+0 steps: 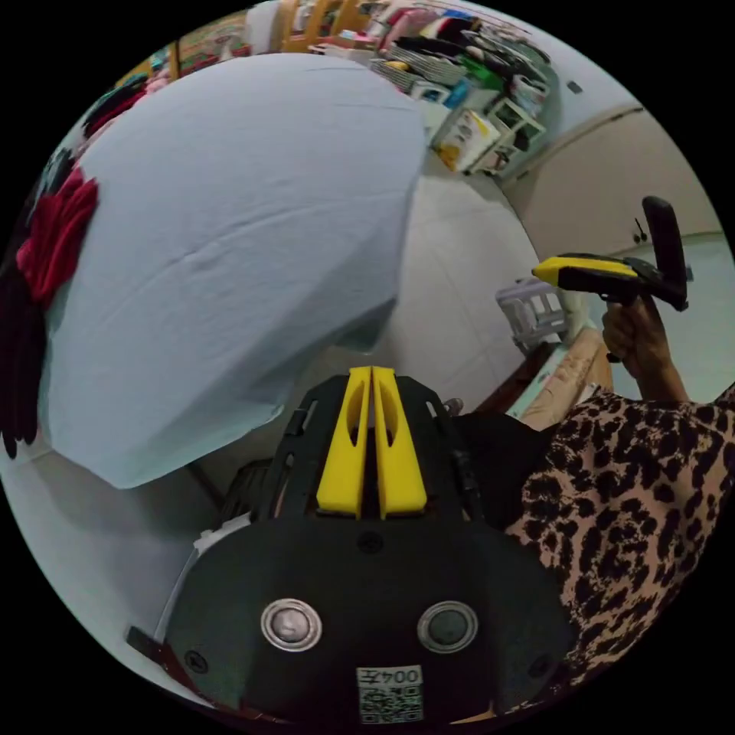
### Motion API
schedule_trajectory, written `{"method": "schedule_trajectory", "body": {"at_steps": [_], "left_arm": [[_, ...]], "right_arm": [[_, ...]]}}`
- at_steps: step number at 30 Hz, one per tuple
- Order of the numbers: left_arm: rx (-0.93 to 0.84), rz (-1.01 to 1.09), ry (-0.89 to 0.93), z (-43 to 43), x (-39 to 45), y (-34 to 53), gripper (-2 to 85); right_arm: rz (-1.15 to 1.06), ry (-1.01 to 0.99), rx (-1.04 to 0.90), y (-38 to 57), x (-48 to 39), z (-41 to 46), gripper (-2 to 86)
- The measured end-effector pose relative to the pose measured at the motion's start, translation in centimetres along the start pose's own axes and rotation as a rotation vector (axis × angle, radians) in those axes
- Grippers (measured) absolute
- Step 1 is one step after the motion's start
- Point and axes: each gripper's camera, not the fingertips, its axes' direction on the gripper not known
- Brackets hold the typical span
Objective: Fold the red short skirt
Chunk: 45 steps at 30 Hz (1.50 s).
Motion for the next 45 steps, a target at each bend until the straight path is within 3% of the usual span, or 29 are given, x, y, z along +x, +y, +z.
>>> {"method": "schedule_trajectory", "body": {"at_steps": [8,19,23,28,32,39,45], "left_arm": [[0.155,-0.221,0.057,-16.1,-6.8,-2.3,0.1],[0.235,-0.563,0.090,-31.9,-2.8,-8.6,0.2],[0.203,-0.609,0.055,-37.3,0.2,-13.5,0.2],[0.213,-0.599,0.060,-43.4,3.8,-19.1,0.2],[0.239,-0.552,0.034,-48.8,5.5,-24.1,0.2],[0.424,-0.479,-0.183,-64.3,3.4,-32.9,0.9],[0.483,-0.480,-0.199,-74.2,-1.2,-43.2,5.1]], "right_arm": [[-0.255,0.204,-0.303,-18.4,-13.4,3.5,-0.7],[-0.456,0.463,-0.636,-30.4,-21.3,4.0,-0.7],[-0.519,0.413,-0.657,-33.0,-24.2,2.2,-0.7],[-0.431,0.343,-0.694,-36.1,-26.2,0.3,-0.6],[-0.419,0.389,-0.725,-37.8,-29.2,-0.7,-0.6],[-0.408,0.503,-0.705,-39.3,-34.3,-2.1,-0.7],[-0.343,0.469,-0.668,-40.6,-36.4,-3.9,-0.7]]}}
